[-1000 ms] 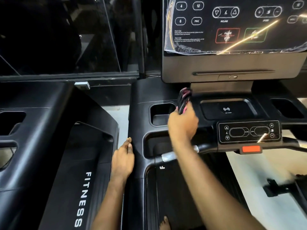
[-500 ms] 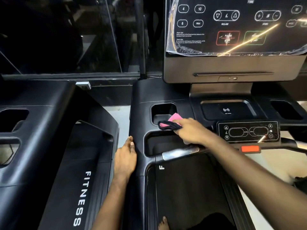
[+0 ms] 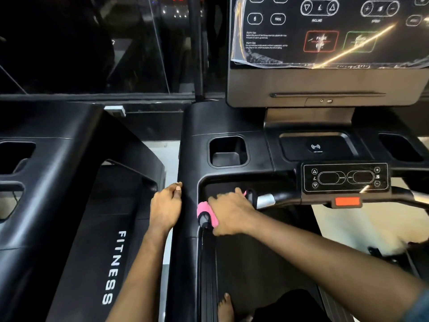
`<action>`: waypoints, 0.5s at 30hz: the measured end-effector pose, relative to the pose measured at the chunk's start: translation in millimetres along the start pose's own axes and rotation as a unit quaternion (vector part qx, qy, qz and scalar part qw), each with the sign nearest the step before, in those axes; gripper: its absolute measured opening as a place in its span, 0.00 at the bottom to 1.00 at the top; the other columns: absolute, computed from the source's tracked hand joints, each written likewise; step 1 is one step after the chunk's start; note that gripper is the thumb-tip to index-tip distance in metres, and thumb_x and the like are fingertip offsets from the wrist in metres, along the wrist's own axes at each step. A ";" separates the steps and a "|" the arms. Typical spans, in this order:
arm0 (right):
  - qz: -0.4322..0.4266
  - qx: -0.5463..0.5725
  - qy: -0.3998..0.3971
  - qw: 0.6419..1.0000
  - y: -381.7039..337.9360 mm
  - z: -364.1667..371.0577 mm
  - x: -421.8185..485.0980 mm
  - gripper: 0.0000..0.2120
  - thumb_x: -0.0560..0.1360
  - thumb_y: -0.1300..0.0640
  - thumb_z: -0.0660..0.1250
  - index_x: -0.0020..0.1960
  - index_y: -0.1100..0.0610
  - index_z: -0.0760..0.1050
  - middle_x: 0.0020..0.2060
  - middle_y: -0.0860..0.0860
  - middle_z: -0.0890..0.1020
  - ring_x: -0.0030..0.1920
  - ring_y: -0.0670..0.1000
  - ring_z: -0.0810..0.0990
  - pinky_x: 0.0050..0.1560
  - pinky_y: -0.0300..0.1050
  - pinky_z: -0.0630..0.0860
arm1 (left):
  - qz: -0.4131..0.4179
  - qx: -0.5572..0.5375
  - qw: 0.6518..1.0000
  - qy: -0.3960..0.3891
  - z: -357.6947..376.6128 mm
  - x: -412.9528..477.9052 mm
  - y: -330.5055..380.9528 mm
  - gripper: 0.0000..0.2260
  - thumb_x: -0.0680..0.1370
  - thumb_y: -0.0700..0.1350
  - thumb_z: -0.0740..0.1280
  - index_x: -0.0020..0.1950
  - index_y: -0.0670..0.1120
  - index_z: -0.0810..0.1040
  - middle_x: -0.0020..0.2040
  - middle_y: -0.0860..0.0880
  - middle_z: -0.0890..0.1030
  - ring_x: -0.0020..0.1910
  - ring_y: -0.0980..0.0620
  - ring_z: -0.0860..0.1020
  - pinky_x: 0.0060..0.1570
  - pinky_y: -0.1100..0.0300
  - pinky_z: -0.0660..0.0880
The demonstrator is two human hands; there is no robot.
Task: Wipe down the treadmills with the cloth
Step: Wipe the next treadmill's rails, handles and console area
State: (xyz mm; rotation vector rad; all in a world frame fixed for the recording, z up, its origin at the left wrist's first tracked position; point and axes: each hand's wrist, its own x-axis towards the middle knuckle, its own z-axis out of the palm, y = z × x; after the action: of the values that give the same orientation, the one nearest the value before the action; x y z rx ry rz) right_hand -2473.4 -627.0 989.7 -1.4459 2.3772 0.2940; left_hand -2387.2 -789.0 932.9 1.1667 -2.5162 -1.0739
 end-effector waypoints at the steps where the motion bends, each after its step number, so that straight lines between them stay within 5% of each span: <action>1: 0.006 0.005 -0.002 1.000 -1.3 -2.5 7.2 0.25 0.66 0.42 0.76 0.57 0.54 0.78 0.51 0.54 0.83 0.52 0.59 0.83 0.50 0.51 0.71 | -0.001 -0.003 1.000 0.004 0.9 -1.0 0.9 0.16 0.85 0.46 0.58 0.69 0.49 0.78 0.65 0.44 0.81 0.65 0.39 0.76 0.65 0.51 0.70; 7: 0.017 0.008 -0.098 0.995 -1.4 -14.7 31.2 0.20 0.60 0.45 0.80 0.45 0.54 0.80 0.37 0.49 0.79 0.40 0.54 0.79 0.39 0.43 0.70 | -0.020 -0.017 0.999 0.027 6.4 -7.9 3.8 0.16 0.85 0.46 0.57 0.70 0.49 0.78 0.63 0.43 0.82 0.63 0.39 0.77 0.63 0.53 0.71; 11: 0.049 -0.020 0.049 0.997 -9.3 7.9 13.4 0.10 0.70 0.50 0.71 0.49 0.52 0.79 0.44 0.51 0.83 0.47 0.56 0.83 0.38 0.44 0.65 | -0.015 -0.004 0.999 0.029 10.0 -11.5 6.0 0.17 0.85 0.47 0.56 0.71 0.49 0.76 0.62 0.41 0.82 0.62 0.37 0.77 0.64 0.48 0.72; 15: 0.076 -0.019 0.145 0.986 -15.5 31.3 6.5 0.13 0.74 0.47 0.70 0.54 0.51 0.75 0.48 0.50 0.83 0.49 0.56 0.80 0.50 0.51 0.64 | -0.023 0.017 0.999 0.034 13.7 -16.6 9.7 0.17 0.86 0.47 0.55 0.73 0.50 0.74 0.58 0.39 0.83 0.58 0.35 0.78 0.61 0.46 0.73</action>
State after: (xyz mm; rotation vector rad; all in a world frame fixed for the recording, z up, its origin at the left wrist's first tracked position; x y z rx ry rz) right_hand -2456.7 -628.5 958.4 -1.4087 2.7346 0.1760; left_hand -2387.5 -765.4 931.8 1.2537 -2.4773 -0.9871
